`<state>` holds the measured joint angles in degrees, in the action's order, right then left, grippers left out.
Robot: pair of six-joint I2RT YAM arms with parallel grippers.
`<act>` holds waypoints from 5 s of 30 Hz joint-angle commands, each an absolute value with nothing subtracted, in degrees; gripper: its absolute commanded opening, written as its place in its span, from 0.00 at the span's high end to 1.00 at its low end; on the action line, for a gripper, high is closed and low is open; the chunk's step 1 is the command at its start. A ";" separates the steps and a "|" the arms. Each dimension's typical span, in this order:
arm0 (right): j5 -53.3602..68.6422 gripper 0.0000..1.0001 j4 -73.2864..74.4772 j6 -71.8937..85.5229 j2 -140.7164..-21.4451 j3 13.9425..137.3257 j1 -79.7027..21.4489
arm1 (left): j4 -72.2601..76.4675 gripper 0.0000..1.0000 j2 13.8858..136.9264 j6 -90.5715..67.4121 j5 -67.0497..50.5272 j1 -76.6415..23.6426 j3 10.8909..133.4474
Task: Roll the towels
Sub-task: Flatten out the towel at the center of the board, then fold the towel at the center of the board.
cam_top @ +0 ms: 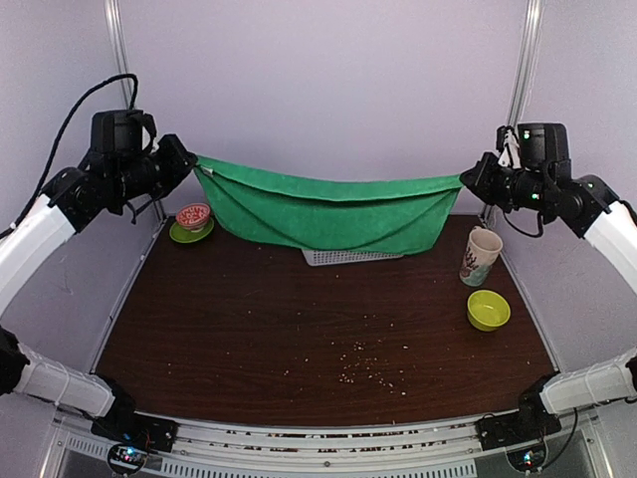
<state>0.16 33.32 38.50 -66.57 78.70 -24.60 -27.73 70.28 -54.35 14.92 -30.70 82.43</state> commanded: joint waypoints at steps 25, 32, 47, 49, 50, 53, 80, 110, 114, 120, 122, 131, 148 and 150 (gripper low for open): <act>-0.23 1.00 12.35 46.87 -50.96 13.49 -28.26 | -24.54 1.00 49.01 -83.67 16.58 -51.20 14.30; -0.83 1.00 18.62 48.43 -44.51 12.51 -31.03 | -31.30 1.00 53.62 -92.11 19.20 -63.58 18.55; -8.84 1.00 30.63 61.47 -38.10 14.10 -44.96 | -40.62 1.00 49.95 -106.48 20.88 -75.74 17.65; -10.02 1.00 32.90 63.27 -35.52 14.09 -46.35 | -42.10 1.00 48.97 -108.06 21.27 -77.57 18.08; -10.39 1.00 34.00 63.96 -34.19 14.04 -46.62 | -42.86 1.00 48.50 -108.69 21.79 -78.53 18.40; -11.38 1.00 36.79 64.82 -29.90 14.42 -46.76 | -46.07 1.00 47.42 -110.08 23.44 -80.40 20.43; -12.19 1.00 24.59 55.03 -59.29 35.81 -38.39 | -31.56 1.00 42.46 -82.33 26.28 -51.78 26.23; -4.22 1.00 17.13 47.93 -88.75 55.29 -24.55 | -20.35 1.00 79.12 -60.03 10.21 -28.63 48.12; -3.72 1.00 16.36 47.89 -92.65 57.22 -23.85 | -18.26 1.00 82.56 -60.30 8.53 -27.45 47.64; -3.06 1.00 16.11 47.76 -96.95 59.59 -23.27 | -17.16 1.00 86.32 -59.62 7.30 -26.65 49.39; -2.68 1.00 16.05 48.00 -98.00 60.19 -23.14 | -17.13 1.00 87.41 -59.30 6.72 -26.08 50.08; -0.36 0.93 16.27 47.88 -101.47 64.05 -22.85 | -16.24 0.50 89.98 -57.07 3.59 -24.02 52.28; 2.09 0.38 19.04 35.36 -93.72 63.04 -28.70 | -26.59 0.05 78.54 -48.70 8.87 -29.27 54.21; 1.93 0.45 19.16 34.20 -94.08 63.46 -31.78 | -27.94 0.11 78.63 -48.67 10.15 -32.93 54.11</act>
